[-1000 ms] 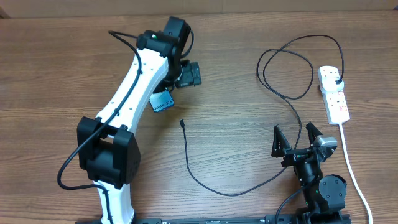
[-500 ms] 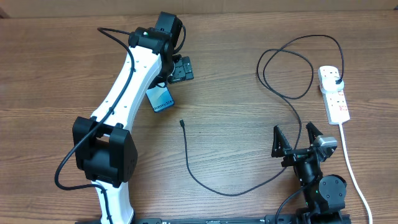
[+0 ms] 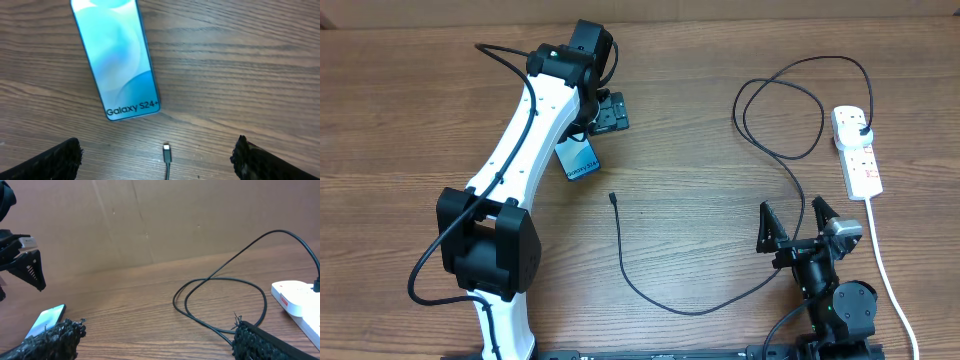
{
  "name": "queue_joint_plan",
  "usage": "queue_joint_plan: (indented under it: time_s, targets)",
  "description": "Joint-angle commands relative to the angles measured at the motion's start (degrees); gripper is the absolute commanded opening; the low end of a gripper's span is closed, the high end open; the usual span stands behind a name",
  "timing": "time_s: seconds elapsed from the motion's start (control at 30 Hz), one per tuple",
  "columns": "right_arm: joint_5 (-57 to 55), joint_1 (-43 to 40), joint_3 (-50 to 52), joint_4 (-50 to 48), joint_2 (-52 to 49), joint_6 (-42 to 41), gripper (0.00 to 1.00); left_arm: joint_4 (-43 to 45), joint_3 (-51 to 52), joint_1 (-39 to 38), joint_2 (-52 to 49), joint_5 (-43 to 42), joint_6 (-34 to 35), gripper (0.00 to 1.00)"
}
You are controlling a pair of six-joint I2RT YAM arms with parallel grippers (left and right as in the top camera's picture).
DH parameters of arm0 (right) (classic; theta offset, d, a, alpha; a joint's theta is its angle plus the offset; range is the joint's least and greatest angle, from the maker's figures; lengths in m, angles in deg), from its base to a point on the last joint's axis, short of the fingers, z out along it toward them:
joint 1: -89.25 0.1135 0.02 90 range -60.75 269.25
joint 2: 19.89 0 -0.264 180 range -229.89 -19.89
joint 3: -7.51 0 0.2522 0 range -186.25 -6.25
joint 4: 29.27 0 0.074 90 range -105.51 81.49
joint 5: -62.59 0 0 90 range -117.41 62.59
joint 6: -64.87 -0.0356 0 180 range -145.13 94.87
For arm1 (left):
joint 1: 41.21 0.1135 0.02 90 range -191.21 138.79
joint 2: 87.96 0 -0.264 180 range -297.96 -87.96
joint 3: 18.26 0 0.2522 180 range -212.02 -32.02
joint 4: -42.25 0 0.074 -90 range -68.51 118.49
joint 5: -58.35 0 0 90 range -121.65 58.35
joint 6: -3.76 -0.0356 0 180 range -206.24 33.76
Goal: Plug charger to phone and switch on socket
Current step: 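Lower the left gripper and grasp the Galaxy phone, then lift the phone with the left gripper and tilt it upright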
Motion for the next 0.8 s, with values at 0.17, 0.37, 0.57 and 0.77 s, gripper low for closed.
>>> queue_joint_plan:
  time_s: [0.17,0.37,0.57,0.77]
  targets:
    - [-0.3,0.2,0.6,-0.3,0.6,-0.2,1.00,1.5,0.3,0.3,0.1,4.1,2.9,0.99]
    - [-0.3,0.2,0.6,-0.3,0.6,-0.2,1.00,2.7,0.3,0.3,0.1,5.0,2.9,0.99]
    - [-0.3,0.2,0.6,-0.3,0.6,-0.2,1.00,2.5,0.3,0.3,0.1,5.5,2.8,1.00]
    - [-0.3,0.2,0.6,-0.3,0.6,-0.2,1.00,2.4,0.4,0.3,0.1,5.5,2.8,1.00]
